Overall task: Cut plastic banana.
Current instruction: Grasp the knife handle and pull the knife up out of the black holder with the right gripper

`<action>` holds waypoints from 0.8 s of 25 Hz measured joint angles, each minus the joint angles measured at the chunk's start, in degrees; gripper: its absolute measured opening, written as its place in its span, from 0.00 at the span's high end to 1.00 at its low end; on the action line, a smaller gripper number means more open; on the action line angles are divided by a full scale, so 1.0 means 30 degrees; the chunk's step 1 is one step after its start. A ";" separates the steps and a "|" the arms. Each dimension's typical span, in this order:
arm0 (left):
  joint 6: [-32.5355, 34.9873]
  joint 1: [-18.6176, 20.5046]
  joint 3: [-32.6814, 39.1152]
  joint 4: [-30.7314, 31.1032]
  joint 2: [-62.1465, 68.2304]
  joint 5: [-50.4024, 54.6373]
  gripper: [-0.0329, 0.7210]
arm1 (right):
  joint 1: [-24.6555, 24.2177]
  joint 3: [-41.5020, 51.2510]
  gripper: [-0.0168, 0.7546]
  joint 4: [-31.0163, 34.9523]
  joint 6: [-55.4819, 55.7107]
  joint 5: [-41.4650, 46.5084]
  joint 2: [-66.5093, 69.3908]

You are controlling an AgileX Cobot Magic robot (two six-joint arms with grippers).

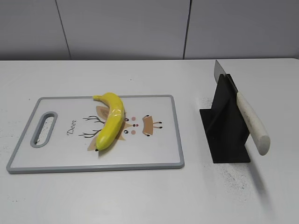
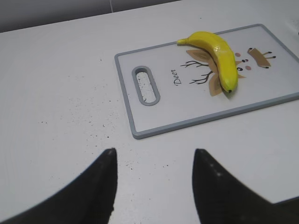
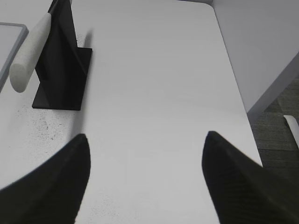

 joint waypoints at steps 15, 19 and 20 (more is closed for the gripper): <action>0.0000 0.0000 0.0000 0.0000 0.0000 0.0000 0.29 | 0.0000 0.0000 0.25 0.0000 0.0000 0.0000 0.0000; 0.0000 0.0000 0.0000 -0.0149 0.0037 0.0000 0.29 | 0.0000 0.0000 0.25 0.0000 0.0000 0.0000 0.0000; 0.0000 0.0000 0.0000 -0.0192 0.0057 0.0000 0.27 | 0.0000 0.0000 0.25 0.0000 0.0000 0.0000 0.0000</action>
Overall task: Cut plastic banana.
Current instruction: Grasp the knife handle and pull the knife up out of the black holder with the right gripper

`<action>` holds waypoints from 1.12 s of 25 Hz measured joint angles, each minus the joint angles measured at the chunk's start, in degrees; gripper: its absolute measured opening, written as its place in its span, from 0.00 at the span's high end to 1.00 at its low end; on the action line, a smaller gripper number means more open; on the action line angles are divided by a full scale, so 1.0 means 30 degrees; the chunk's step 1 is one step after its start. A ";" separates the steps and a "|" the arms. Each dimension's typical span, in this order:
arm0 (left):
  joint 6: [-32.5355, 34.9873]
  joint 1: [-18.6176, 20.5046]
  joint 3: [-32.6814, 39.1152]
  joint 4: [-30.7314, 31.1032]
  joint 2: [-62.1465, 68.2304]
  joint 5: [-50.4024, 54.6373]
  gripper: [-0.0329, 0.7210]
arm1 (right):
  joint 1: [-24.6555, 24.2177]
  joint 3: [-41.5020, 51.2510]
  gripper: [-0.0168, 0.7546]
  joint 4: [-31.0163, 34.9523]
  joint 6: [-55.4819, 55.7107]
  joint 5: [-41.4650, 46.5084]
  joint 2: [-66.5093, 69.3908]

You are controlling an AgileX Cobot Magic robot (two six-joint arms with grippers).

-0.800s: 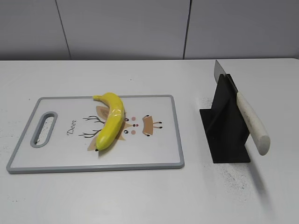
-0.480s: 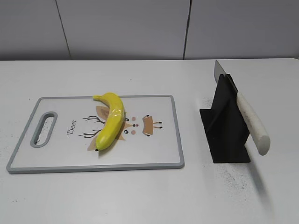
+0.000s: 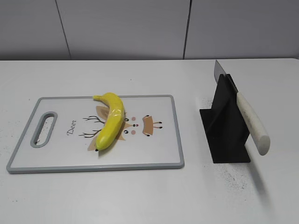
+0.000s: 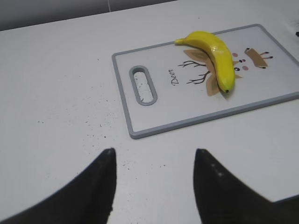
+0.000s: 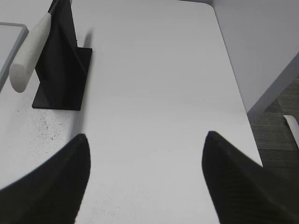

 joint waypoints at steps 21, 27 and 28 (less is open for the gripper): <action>-0.3791 0.0000 0.0008 0.1669 0.0092 -0.0157 0.20 | 0.0000 -0.0730 0.25 0.0925 0.0635 0.0308 0.0473; -0.3791 0.0000 0.0008 0.1669 0.0092 -0.0157 0.20 | 0.0000 -0.3776 0.25 0.1121 0.2094 0.1421 0.4178; -0.3791 0.0000 0.0008 0.1669 0.0092 -0.0157 0.20 | 0.0000 -0.4427 0.26 0.1121 0.2258 0.1868 0.5039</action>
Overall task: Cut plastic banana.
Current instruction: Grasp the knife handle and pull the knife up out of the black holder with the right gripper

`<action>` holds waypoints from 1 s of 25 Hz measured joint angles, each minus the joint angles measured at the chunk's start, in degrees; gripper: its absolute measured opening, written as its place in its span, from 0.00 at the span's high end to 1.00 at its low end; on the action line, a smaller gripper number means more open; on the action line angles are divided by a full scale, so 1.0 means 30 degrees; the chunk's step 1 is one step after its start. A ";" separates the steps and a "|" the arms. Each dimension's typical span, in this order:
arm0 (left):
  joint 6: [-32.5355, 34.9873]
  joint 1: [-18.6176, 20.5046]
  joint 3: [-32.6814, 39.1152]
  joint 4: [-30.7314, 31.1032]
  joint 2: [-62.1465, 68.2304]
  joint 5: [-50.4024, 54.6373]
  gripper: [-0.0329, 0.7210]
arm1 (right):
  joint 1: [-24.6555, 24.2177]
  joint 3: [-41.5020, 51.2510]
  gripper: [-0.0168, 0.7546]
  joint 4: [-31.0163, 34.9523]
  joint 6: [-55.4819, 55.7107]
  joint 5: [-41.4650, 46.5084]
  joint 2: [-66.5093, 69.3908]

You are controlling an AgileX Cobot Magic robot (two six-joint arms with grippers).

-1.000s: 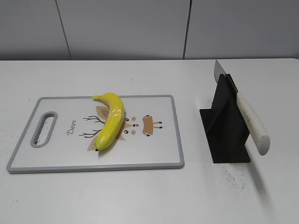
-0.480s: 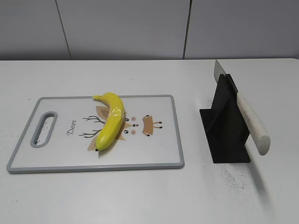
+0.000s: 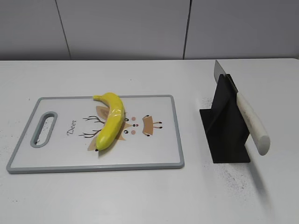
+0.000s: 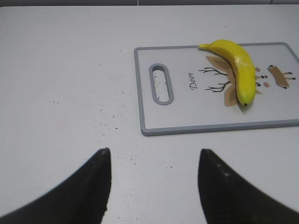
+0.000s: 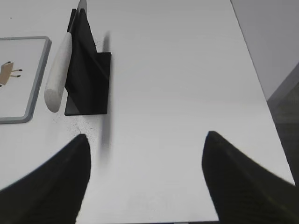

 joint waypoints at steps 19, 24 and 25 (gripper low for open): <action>0.0000 0.0000 0.0000 0.0000 0.0000 0.0000 0.20 | 0.0000 -0.5623 0.36 0.3101 -0.0126 0.1475 1.3078; 0.0000 0.0000 0.0000 0.0000 0.0000 0.0000 0.21 | 0.0087 -0.6785 0.38 0.5443 -0.0822 0.1475 1.5845; 0.0000 0.0000 0.0000 0.0000 0.0000 0.0000 0.21 | 0.0267 -0.6943 0.38 0.5572 -0.0874 0.1453 1.6360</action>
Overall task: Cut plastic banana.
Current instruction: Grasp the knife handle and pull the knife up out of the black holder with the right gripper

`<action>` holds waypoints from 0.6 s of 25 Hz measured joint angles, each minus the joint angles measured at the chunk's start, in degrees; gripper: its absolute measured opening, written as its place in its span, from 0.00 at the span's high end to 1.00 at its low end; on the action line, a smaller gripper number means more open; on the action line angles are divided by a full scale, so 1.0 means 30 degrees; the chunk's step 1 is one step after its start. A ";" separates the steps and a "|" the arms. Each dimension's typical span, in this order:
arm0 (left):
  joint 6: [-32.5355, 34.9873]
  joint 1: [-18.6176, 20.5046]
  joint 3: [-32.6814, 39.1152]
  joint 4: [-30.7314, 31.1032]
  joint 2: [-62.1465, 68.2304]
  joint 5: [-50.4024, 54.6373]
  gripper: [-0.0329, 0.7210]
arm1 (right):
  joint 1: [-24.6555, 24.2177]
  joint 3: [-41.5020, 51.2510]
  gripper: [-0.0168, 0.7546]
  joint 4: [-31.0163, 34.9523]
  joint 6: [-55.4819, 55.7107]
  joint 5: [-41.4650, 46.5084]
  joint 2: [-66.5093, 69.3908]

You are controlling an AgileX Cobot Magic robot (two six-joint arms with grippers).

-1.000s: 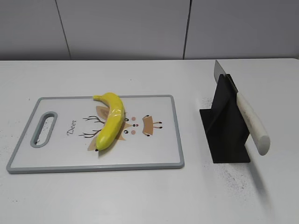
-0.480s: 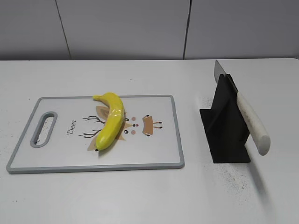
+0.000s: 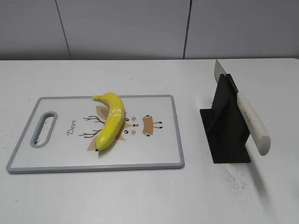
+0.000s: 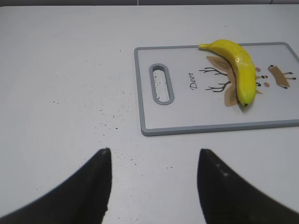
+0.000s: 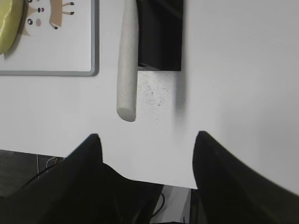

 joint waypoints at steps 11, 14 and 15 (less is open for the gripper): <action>0.0000 0.0000 0.0000 0.0000 0.0000 0.0000 0.22 | 0.5239 -0.0560 0.39 -0.2958 0.2282 -0.0564 0.5278; 0.0000 0.0000 0.0000 0.0000 0.0000 0.0000 0.23 | 0.5552 -0.0558 0.39 -0.3170 0.2732 -0.1198 0.6584; 0.0000 0.0000 0.0000 0.0000 0.0000 0.0000 0.23 | 0.5567 -0.0558 0.39 -0.3170 0.2765 -0.1356 0.7012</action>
